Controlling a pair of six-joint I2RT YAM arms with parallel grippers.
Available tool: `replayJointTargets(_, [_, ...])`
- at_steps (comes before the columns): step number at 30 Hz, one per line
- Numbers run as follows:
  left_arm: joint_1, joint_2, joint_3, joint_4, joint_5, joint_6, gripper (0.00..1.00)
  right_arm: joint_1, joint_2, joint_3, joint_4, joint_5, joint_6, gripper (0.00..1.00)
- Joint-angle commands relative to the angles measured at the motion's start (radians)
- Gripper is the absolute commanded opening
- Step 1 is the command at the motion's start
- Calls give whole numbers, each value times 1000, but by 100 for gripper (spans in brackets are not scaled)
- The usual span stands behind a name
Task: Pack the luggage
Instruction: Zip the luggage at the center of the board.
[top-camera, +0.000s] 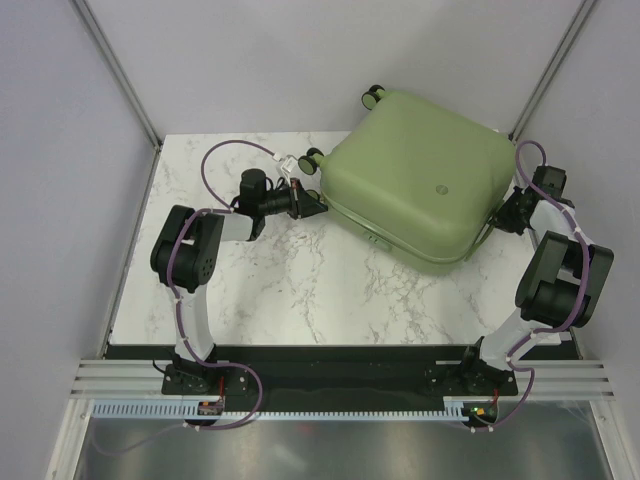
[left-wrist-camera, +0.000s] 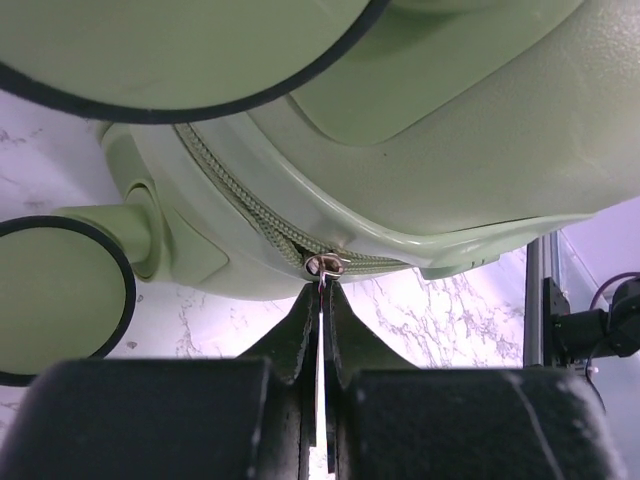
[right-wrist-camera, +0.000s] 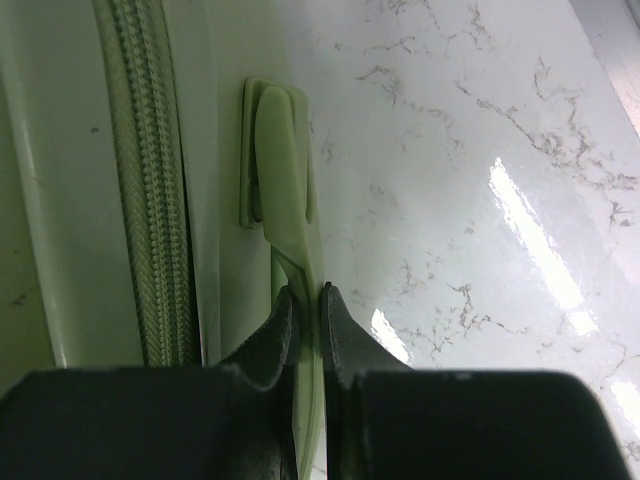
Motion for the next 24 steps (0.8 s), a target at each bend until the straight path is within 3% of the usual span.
replayJointTargets(1, [6,-53,-3,36,-187,-34,2,-19,19,-7,46,79,15,0])
replayJointTargets(6, [9,-63,17,-8,-270,-30,2,-19,12,-17,51,80,13,0])
replayJointTargets(24, [93,-70,57,-88,-365,-4,2,-30,-13,-56,74,81,12,0])
